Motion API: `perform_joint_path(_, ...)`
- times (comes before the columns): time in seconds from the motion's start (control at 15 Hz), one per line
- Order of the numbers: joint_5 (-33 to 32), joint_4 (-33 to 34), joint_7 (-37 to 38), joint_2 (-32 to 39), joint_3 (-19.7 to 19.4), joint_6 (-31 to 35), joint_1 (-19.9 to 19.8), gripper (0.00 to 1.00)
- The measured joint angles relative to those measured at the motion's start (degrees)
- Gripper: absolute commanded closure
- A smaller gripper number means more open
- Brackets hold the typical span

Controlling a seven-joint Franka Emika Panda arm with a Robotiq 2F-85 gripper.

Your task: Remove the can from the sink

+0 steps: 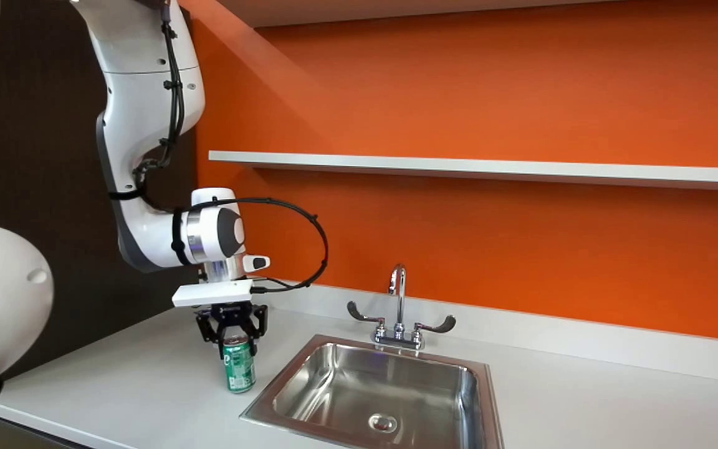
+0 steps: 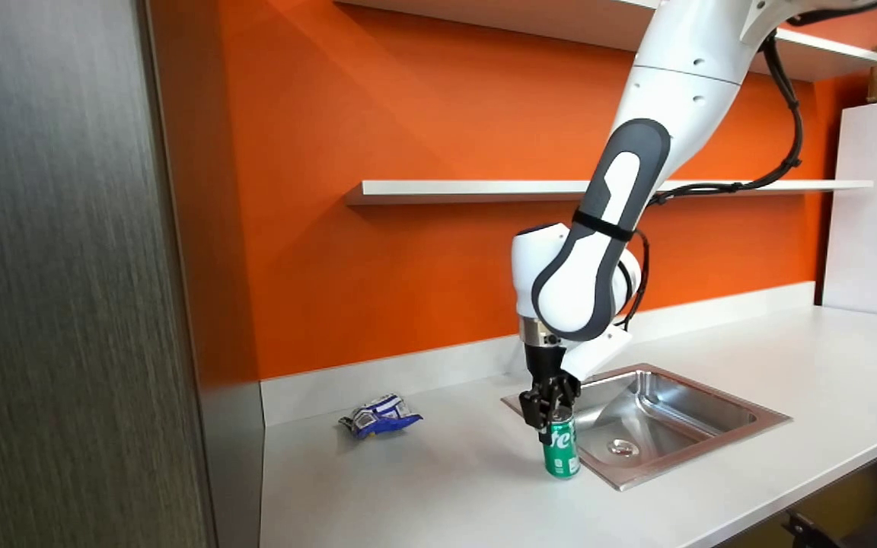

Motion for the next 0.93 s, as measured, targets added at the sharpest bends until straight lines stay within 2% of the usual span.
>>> perform_joint_path(0.07, 0.0, -0.11, 0.0, 0.15, 0.0, 0.46, 0.0, 0.45)
perform_joint_path(0.13, 0.01, -0.21, 0.0, 0.27, -0.01, 0.78, 0.0, 0.12)
perform_joint_path(0.2, 0.01, -0.29, 0.0, 0.31, -0.03, 1.01, 0.0, 0.1)
perform_joint_path(0.33, 0.06, -0.4, 0.0, 0.33, -0.08, 1.26, 0.0, 0.0)
perform_joint_path(0.67, 0.5, -0.67, 0.0, 0.0, -0.1, 1.85, 0.0, 0.0)
perform_joint_path(0.93, 0.98, -1.8, 0.85, -3.15, -0.12, 1.6, 0.0, 0.0)
